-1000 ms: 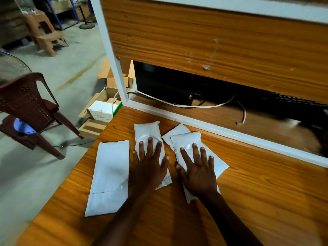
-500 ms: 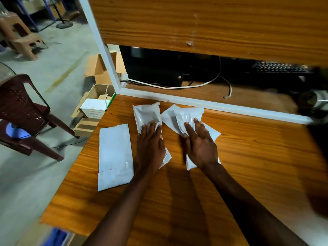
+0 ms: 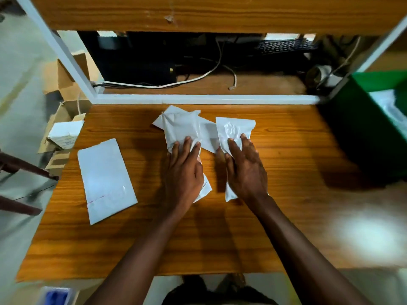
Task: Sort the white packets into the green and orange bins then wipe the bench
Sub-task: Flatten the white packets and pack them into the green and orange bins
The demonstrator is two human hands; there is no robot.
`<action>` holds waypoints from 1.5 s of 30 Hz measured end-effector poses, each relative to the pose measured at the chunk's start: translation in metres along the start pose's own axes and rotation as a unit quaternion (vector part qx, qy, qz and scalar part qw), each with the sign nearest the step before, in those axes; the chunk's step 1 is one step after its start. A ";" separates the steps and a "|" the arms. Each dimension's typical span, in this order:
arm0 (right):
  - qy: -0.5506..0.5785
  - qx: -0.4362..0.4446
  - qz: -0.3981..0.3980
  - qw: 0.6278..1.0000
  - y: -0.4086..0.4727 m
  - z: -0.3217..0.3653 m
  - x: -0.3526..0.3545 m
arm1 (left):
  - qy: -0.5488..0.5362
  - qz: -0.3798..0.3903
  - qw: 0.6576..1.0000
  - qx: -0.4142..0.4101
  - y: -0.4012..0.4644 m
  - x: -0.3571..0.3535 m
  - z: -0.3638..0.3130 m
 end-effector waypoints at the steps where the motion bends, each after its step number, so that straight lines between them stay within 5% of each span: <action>1: 0.001 -0.009 -0.009 1.000 -0.008 -0.008 0.007 | -0.003 0.004 1.000 -0.009 -0.004 -0.002 -0.011; 24: 0.014 -0.243 -0.190 0.951 -0.261 -0.251 0.199 | -0.058 0.120 0.956 -0.261 -0.173 -0.061 -0.354; 39: -0.045 -0.414 -0.301 0.858 -0.318 -0.371 0.272 | -0.117 0.224 0.851 -0.460 -0.192 -0.130 -0.517; 45: -0.048 -0.397 -0.309 0.863 -0.302 -0.442 0.320 | -0.144 0.195 0.852 -0.465 -0.172 -0.152 -0.593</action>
Point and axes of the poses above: each hand's wrist, its own y-axis towards the middle knuckle, its own x-axis out of the back of the hand, z = x × y, the point moved 1 cm from there along y, towards the middle knuckle, and after that the axes turned 8 degrees about y, right-handed, at the moved point
